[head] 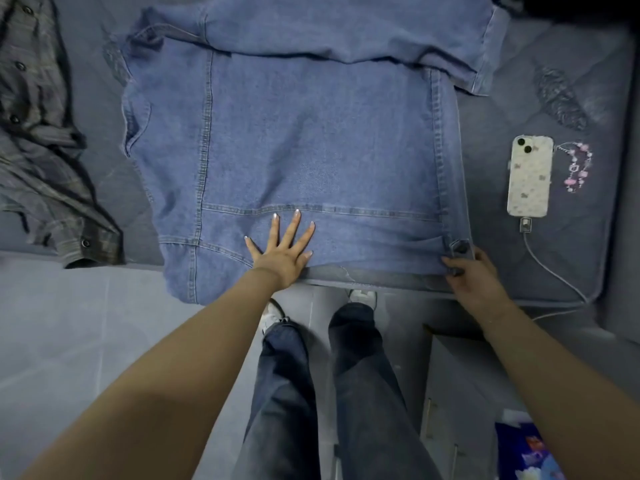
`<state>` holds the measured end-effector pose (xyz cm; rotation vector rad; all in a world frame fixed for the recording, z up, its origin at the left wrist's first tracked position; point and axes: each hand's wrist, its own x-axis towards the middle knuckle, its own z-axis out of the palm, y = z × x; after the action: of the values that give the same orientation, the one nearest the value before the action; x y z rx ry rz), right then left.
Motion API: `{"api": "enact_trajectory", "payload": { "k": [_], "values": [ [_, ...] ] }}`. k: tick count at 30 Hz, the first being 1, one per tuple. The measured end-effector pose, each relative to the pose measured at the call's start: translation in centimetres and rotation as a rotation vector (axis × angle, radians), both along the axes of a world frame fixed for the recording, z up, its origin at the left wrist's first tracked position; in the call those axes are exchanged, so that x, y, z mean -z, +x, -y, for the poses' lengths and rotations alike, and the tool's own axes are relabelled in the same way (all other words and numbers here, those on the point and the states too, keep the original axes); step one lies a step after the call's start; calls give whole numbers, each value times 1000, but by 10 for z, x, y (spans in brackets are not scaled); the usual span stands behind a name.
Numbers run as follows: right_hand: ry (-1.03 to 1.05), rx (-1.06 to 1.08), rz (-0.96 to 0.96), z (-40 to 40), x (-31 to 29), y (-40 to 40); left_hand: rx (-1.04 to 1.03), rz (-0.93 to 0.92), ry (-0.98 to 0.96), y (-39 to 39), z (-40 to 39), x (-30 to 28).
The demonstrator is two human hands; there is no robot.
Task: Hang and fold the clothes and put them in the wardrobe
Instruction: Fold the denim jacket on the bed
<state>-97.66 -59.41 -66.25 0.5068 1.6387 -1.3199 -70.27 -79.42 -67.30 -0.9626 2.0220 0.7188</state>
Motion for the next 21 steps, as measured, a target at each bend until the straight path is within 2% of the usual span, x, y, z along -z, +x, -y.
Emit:
{"api": "enact_trajectory", "payload": {
  "k": [3, 7, 9, 10, 12, 14, 17, 19, 21],
  "values": [
    [146, 22, -46, 12, 8, 15, 17, -18, 22, 0, 1, -1],
    [447, 206, -204, 41, 3, 38, -138, -221, 95, 2, 10, -18],
    [720, -49, -318, 52, -14, 56, -272, -410, 40, 8, 20, -29],
    [741, -238, -473, 56, -22, 67, -349, -500, -20, 12, 26, -34],
    [505, -592, -782, 67, -32, 91, -541, -623, -183, 23, 43, -44],
    [214, -843, -840, 88, -38, 112, -803, -676, -318, 36, 71, -48],
    [-11, -1277, -893, 143, -36, 131, -1417, -714, -372, 63, 129, -40],
    [-77, -1571, -961, 184, -28, 145, -1732, -629, -374, 86, 170, -26],
    [-70, -1702, -1008, 224, -17, 159, -1814, -445, -302, 108, 205, -11]
  ]
}}
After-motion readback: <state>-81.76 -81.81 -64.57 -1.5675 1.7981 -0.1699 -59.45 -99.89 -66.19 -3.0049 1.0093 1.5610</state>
